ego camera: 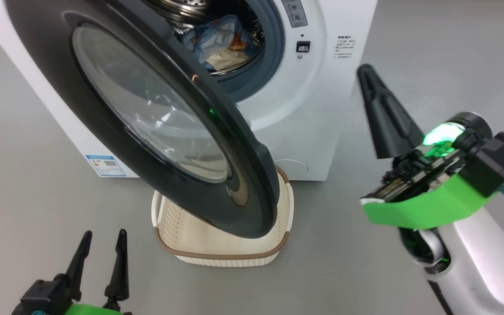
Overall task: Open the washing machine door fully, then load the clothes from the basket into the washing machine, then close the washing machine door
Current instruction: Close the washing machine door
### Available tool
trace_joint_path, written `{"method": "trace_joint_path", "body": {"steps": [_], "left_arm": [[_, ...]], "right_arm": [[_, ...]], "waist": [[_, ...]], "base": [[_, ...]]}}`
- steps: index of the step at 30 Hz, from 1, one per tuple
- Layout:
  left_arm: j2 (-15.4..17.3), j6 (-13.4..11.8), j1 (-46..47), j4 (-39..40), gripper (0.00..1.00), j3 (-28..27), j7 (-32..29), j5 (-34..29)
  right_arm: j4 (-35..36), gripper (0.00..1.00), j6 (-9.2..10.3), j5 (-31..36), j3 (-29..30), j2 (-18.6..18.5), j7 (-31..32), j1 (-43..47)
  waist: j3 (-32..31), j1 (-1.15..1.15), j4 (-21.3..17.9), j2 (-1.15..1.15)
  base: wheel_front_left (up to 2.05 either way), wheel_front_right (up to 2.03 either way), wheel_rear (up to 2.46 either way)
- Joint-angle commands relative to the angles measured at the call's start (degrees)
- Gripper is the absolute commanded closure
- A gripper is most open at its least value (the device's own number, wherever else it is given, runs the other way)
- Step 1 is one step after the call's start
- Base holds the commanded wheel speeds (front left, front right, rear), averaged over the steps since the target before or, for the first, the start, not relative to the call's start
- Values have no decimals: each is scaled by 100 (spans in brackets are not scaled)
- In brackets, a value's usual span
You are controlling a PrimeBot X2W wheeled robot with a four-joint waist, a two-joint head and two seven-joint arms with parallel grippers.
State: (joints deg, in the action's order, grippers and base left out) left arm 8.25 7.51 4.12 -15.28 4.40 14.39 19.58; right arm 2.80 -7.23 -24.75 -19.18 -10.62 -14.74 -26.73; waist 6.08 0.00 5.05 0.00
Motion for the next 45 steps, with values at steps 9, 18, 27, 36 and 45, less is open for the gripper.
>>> {"method": "trace_joint_path", "body": {"steps": [9,18,27,36,45], "left_arm": [[60,-2,-14,188,0,-194,61,-38],[-13,-2,24,206,0,-243,61,-43],[-86,-2,142,173,0,-149,61,5],[-128,-2,208,204,0,-128,61,21],[-164,-2,326,203,0,-92,61,38]], "right_arm": [[538,100,-25,-190,-1380,104,-26,-53],[-434,100,-25,-551,-2433,148,-26,448],[-1564,100,-25,-858,-2727,140,-26,493],[-2121,100,-25,-921,-2755,168,-26,282],[-2262,100,-25,-899,-2469,188,-26,150]], "waist": [[-5,0,148,0],[119,0,155,0],[234,0,241,0],[374,0,325,0],[537,0,381,0]], "base": [[0,0,0],[0,0,0],[0,0,0],[0,0,0],[0,0,0]]}}
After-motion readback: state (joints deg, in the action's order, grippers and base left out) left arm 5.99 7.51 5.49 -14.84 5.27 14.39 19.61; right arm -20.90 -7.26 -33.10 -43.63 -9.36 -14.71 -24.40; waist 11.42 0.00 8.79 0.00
